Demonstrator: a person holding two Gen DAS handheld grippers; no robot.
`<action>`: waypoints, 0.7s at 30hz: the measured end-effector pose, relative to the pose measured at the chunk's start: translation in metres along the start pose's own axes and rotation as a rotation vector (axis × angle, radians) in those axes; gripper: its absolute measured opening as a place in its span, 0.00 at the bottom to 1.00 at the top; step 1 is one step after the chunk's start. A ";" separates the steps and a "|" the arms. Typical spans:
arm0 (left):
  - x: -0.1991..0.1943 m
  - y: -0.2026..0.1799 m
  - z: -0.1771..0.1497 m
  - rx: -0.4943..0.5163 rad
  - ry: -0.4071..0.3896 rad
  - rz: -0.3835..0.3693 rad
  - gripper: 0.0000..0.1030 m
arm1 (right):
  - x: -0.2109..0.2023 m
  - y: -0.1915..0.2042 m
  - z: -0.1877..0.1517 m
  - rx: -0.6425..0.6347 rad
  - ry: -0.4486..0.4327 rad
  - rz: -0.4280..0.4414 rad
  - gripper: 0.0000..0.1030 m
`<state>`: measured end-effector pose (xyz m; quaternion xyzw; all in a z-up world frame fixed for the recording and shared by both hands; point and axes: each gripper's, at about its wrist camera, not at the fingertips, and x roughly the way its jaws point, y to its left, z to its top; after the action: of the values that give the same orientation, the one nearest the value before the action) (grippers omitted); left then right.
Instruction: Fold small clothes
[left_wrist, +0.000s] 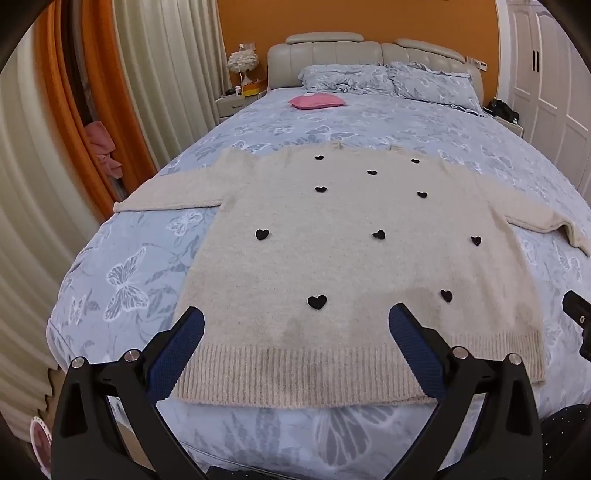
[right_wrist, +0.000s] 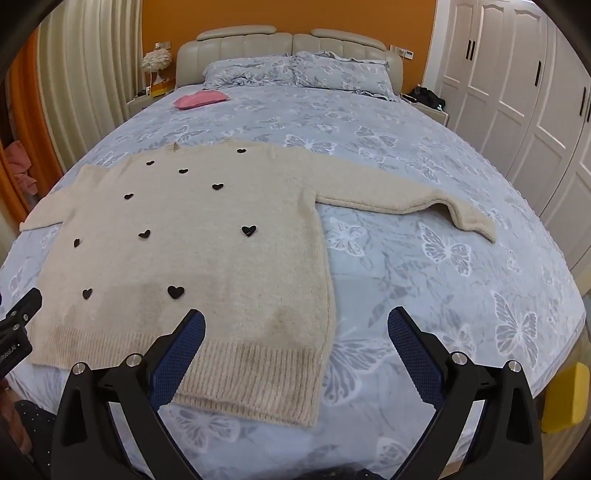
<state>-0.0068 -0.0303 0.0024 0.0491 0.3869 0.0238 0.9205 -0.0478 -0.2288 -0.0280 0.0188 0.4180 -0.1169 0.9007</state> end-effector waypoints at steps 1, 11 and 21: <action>0.000 -0.001 0.000 -0.004 0.002 0.001 0.95 | 0.002 -0.005 0.002 -0.001 0.000 0.000 0.95; 0.005 0.008 -0.001 -0.041 0.022 -0.018 0.95 | 0.009 -0.031 0.012 0.006 -0.004 -0.003 0.95; 0.005 0.006 -0.001 -0.033 0.020 -0.014 0.95 | 0.008 -0.031 0.011 0.006 -0.004 -0.002 0.95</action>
<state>-0.0046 -0.0243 -0.0013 0.0308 0.3961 0.0242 0.9174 -0.0409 -0.2619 -0.0250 0.0211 0.4157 -0.1190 0.9014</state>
